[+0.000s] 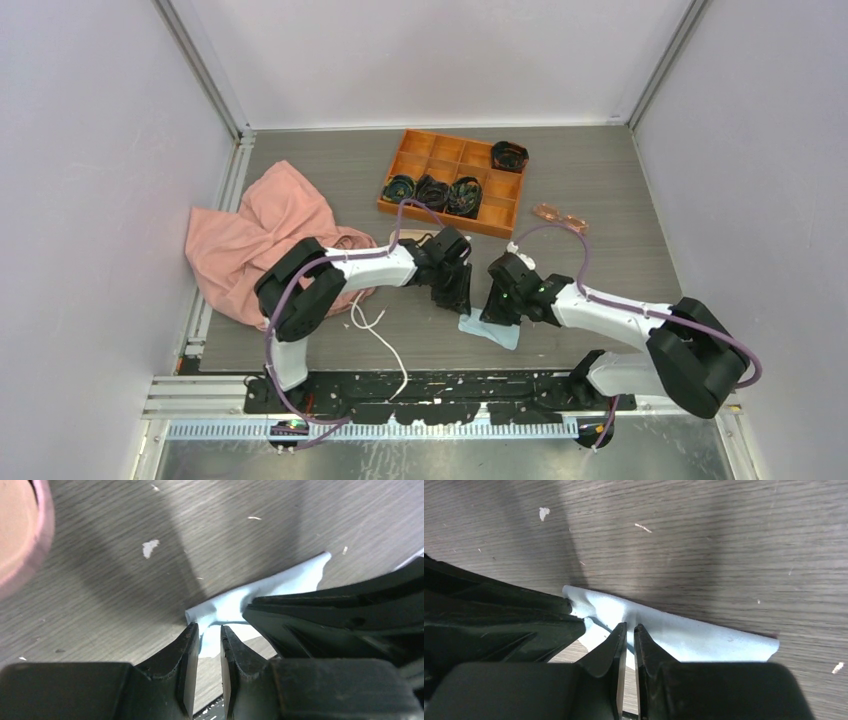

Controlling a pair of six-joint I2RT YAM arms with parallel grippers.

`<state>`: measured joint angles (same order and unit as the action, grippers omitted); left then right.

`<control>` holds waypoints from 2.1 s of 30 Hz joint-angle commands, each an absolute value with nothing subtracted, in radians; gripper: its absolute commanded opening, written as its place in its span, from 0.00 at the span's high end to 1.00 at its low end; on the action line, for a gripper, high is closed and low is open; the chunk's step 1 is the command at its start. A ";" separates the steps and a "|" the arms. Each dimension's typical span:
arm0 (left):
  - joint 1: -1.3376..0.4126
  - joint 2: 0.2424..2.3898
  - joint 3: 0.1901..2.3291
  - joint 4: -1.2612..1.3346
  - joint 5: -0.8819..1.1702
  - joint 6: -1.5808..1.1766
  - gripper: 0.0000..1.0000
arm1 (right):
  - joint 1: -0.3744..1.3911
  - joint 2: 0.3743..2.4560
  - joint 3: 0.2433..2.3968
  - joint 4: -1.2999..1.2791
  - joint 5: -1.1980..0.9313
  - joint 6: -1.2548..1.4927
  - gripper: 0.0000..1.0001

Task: Organize the sunglasses
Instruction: Fold the glasses cleaning cloth at the center of the board.

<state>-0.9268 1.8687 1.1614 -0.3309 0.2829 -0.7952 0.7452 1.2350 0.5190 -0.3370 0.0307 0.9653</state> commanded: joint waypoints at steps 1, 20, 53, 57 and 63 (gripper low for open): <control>-0.920 1.908 1.201 -0.362 0.277 -0.759 0.76 | 0.752 1.280 0.547 -0.262 0.014 0.961 0.83; -0.919 1.908 1.190 -0.352 0.277 -0.769 0.77 | 0.848 1.305 0.562 -0.265 -0.155 0.889 0.86; -1.056 1.657 1.007 -0.320 0.139 -0.928 0.61 | 0.862 0.709 0.426 -0.825 0.228 1.353 0.67; -1.061 1.683 1.006 -0.331 0.105 -0.933 0.62 | 0.865 0.747 0.410 -0.819 0.234 1.375 0.66; -1.063 1.709 0.998 -0.340 0.065 -0.947 0.62 | 0.867 0.760 0.370 -0.773 0.215 1.394 0.62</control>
